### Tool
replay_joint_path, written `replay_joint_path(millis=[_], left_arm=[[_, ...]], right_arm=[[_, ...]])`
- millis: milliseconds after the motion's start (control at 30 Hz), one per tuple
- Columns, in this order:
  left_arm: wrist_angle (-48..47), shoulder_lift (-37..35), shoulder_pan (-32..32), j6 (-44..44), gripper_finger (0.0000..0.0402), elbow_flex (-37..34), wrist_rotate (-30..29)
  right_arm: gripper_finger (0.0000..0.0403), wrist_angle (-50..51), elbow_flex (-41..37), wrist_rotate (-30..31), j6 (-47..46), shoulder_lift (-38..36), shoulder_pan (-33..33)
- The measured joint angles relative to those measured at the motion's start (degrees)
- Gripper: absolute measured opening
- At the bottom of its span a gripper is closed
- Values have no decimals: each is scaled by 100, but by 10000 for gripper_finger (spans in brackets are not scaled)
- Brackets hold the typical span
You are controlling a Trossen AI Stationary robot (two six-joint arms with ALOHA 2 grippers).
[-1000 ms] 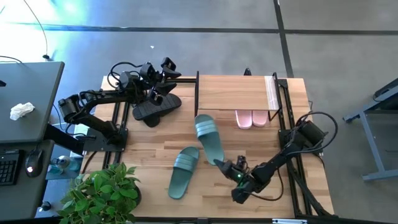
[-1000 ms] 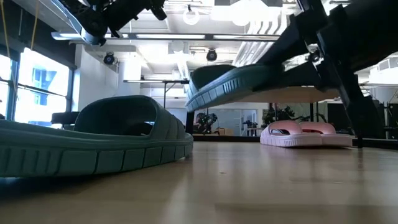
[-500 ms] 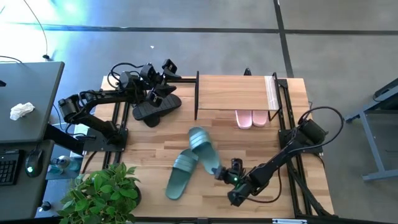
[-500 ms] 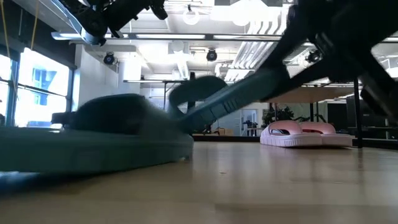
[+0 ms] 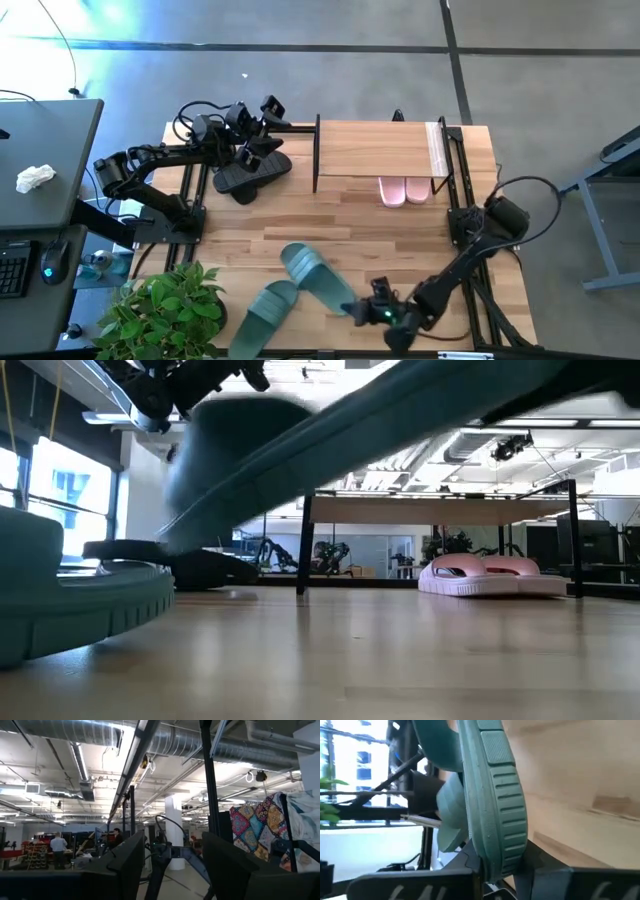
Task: Pick and place slides into the shelf
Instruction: Put the right green slide under the shelf
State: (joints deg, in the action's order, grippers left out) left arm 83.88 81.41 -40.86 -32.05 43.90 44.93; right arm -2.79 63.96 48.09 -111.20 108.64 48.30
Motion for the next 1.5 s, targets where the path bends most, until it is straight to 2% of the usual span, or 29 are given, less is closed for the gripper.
replay_joint_path(millis=[133, 267, 433, 533, 600, 833, 967, 1100, 1267, 1367, 1500], left_arm=[[2, 0, 0, -83, 184, 0, 124], [2, 0, 0, -358, 184, 0, 253], [2, 0, 2, -436, 184, 0, 311], [2, 0, 0, -435, 184, -2, 310], [2, 0, 0, -435, 184, -2, 310], [2, 0, 0, -433, 184, -2, 312], [6, 0, 1, -424, 184, -2, 327], [22, 0, 2, -306, 184, -2, 319], [23, 0, 2, -115, 184, -2, 177], [22, 0, 2, -12, 184, -2, 58], [23, 0, 2, 41, 184, -2, 48]], right_arm=[[36, 252, 0, 1308, -385, 0, 292], [36, 213, 0, 1998, -55, 0, 300], [36, 375, 0, 3468, 260, -96, 160], [36, 558, -3, 3868, 640, -321, 55], [36, 526, -4, 3689, 1142, -560, -16], [36, -694, -7, 1484, 4149, -1509, -638], [36, -1122, -7, 766, 5655, -2150, -1246], [36, -1075, -7, 674, 6915, -2917, -1807], [36, -982, -7, 1295, 8319, -3967, -2352], [36, -663, -7, 1553, 8664, -4549, -2711], [35, 243, -7, 1532, 8544, -5334, -3317]])
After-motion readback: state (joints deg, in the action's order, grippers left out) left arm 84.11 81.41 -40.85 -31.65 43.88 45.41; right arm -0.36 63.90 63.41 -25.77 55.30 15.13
